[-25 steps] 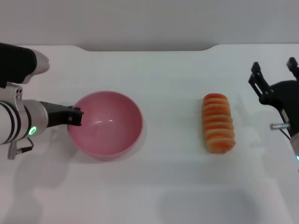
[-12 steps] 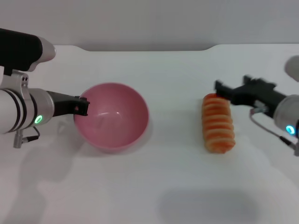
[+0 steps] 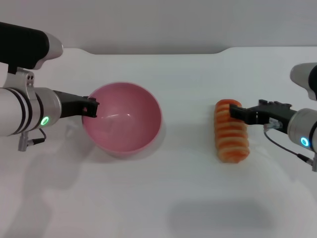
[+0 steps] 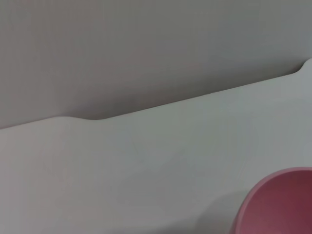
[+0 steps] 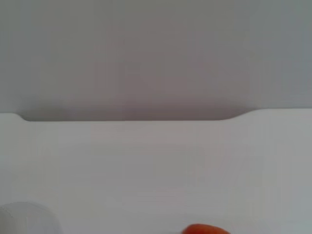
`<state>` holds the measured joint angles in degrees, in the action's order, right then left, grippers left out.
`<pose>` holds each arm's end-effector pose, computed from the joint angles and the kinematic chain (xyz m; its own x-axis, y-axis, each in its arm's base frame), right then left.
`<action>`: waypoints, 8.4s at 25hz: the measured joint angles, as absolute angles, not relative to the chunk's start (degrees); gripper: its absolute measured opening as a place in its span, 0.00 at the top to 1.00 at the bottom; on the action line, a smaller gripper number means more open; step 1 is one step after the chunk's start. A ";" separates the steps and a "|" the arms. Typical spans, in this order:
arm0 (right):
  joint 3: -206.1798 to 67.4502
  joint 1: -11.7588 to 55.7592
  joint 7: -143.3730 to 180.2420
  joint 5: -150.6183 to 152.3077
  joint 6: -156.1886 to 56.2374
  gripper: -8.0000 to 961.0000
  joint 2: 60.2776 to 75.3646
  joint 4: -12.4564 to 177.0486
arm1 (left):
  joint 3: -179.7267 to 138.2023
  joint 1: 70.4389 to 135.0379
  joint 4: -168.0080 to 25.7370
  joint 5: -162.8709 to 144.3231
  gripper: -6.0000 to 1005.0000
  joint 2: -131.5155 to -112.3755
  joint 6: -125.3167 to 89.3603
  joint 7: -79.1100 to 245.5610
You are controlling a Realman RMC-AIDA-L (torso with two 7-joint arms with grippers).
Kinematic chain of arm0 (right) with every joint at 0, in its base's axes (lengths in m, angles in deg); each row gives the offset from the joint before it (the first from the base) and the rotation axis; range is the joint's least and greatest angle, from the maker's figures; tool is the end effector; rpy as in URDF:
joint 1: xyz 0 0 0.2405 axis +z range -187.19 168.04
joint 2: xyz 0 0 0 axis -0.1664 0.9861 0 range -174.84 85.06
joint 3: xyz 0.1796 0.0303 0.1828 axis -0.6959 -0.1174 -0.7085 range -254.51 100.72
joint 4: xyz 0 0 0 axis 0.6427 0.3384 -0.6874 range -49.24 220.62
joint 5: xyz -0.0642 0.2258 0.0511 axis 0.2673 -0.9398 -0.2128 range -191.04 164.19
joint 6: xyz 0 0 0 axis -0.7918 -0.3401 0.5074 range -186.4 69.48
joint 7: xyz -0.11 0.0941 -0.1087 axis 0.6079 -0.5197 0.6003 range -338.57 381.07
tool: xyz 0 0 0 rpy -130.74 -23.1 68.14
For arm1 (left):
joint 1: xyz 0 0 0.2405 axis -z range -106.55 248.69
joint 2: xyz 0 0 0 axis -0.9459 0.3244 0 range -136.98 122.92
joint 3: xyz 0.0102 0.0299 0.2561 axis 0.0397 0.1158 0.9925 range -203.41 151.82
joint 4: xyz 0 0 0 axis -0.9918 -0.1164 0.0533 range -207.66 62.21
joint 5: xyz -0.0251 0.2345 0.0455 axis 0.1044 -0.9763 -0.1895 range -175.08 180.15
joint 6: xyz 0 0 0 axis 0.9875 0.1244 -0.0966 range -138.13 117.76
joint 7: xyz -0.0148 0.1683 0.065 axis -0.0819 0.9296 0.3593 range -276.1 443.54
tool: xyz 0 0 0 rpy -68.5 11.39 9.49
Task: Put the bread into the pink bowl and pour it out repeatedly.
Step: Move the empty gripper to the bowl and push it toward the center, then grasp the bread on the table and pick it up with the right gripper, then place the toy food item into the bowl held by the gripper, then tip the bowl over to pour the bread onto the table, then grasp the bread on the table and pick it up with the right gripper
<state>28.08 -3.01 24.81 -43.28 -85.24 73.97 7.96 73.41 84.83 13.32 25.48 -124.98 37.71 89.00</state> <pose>0.2528 0.3857 -0.0785 0.5741 -0.6287 -0.5245 -0.7900 -0.2571 -0.5565 -0.2188 0.4029 -0.0453 0.6815 0.6567 0.3229 0.6608 -0.3628 -0.6570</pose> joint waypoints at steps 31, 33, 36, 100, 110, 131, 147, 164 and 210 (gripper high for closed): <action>28.65 8.86 21.03 -42.33 -88.51 0.29 74.03 21.08 | 72.98 86.43 13.32 25.30 0.95 -124.80 37.74 89.26; 28.65 9.20 21.32 -42.15 -89.35 0.29 73.89 21.14 | 72.83 86.49 13.32 25.27 0.95 -124.80 37.74 89.26; 28.67 9.16 21.88 -41.70 -89.68 0.32 73.82 20.87 | 72.77 86.84 13.23 25.22 0.95 -124.80 37.71 89.33; 29.85 -8.08 16.48 -9.74 -66.45 0.21 74.86 -7.55 | 73.51 90.10 10.95 29.48 0.95 -124.79 33.46 99.42; 26.23 -17.26 13.81 -9.44 -52.58 0.21 74.80 3.28 | 78.58 91.15 14.43 12.78 0.95 -125.02 36.62 103.17; 28.03 -16.90 11.11 -9.47 -50.35 0.21 74.38 7.01 | 99.31 95.68 22.78 -15.95 0.95 -125.71 45.67 95.18; 36.89 -9.30 4.57 -12.67 -78.56 0.21 73.80 -1.98 | 80.25 98.05 24.94 -2.50 0.95 -125.19 59.77 79.57; 39.55 -1.43 4.38 -17.70 -121.87 0.21 73.97 -21.13 | 76.05 97.05 21.75 4.20 0.95 -125.05 65.27 81.15; 53.26 0.26 -7.40 -11.97 -153.27 0.21 74.17 -29.34 | 64.17 106.82 2.04 15.58 0.95 -124.97 58.82 92.98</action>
